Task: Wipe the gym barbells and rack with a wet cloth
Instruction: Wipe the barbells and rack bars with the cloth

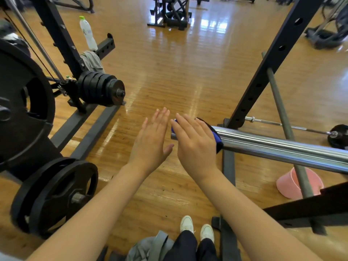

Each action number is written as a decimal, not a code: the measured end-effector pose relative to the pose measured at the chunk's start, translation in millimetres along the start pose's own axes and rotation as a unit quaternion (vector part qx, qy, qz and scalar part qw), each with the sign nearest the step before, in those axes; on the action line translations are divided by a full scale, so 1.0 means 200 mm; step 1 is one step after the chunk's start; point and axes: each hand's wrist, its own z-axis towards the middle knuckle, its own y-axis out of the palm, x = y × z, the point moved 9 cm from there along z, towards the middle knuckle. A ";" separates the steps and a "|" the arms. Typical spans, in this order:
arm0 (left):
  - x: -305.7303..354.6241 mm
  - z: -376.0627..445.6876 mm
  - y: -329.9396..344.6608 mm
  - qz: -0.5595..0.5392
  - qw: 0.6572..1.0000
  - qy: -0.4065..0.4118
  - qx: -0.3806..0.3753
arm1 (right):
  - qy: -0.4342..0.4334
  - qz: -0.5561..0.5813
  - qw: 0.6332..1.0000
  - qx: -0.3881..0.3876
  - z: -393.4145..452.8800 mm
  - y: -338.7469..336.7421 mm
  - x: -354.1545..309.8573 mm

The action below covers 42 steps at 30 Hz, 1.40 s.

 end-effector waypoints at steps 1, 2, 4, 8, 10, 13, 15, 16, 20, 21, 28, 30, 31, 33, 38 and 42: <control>0.01 0.00 0.00 -0.001 1.000 0.002 0.007 | -0.018 -0.004 1.000 -0.002 -0.02 0.00 0.01; 0.01 0.00 -0.01 0.006 1.000 0.008 0.015 | -0.029 -0.009 1.000 -0.005 -0.05 -0.02 0.03; 0.04 0.00 -0.03 0.035 0.998 0.029 0.035 | -0.027 -0.026 0.999 -0.010 -0.11 -0.06 0.10; 0.16 0.02 -0.08 0.102 0.987 0.095 0.073 | 0.043 -0.048 0.998 0.009 -0.23 -0.24 0.32; 0.23 0.03 -0.07 0.130 0.980 0.131 0.077 | 0.106 -0.051 0.992 0.036 -0.27 -0.36 0.47; 0.29 0.06 -0.01 0.163 0.975 0.132 0.068 | 0.197 -0.070 0.975 0.071 -0.31 -0.47 0.63; 0.29 0.08 0.00 0.155 0.978 0.114 0.075 | 0.240 -0.073 0.964 0.082 -0.30 -0.46 0.64; 0.29 0.08 0.00 0.146 0.980 0.108 0.084 | 0.245 -0.070 0.964 0.079 -0.28 -0.43 0.60; 0.29 0.09 0.01 0.146 0.978 0.097 0.117 | 0.197 -0.040 0.979 0.038 -0.18 -0.22 0.34; 0.29 0.09 0.00 0.152 0.975 0.094 0.129 | 0.193 -0.031 0.980 0.030 -0.17 -0.19 0.31; 0.29 0.11 -0.02 0.134 0.971 0.084 0.178 | 0.180 -0.036 0.983 -0.009 -0.24 -0.32 0.48; 0.29 0.13 -0.02 0.131 0.981 0.061 0.127 | 0.217 -0.047 0.975 0.013 -0.31 -0.42 0.62; 0.29 0.15 -0.02 0.128 0.987 0.051 0.080 | 0.228 -0.051 0.972 0.021 -0.34 -0.47 0.67; 0.28 0.18 0.01 0.120 0.992 0.031 -0.030 | 0.242 -0.054 0.968 0.045 -0.38 -0.52 0.75; 0.26 0.26 0.04 0.030 0.984 0.052 -0.170 | 0.248 -0.074 0.961 0.099 -0.34 -0.44 0.63; 0.26 0.22 0.00 -0.048 0.985 0.105 -0.125 | 0.156 -0.051 0.986 0.034 -0.21 -0.21 0.31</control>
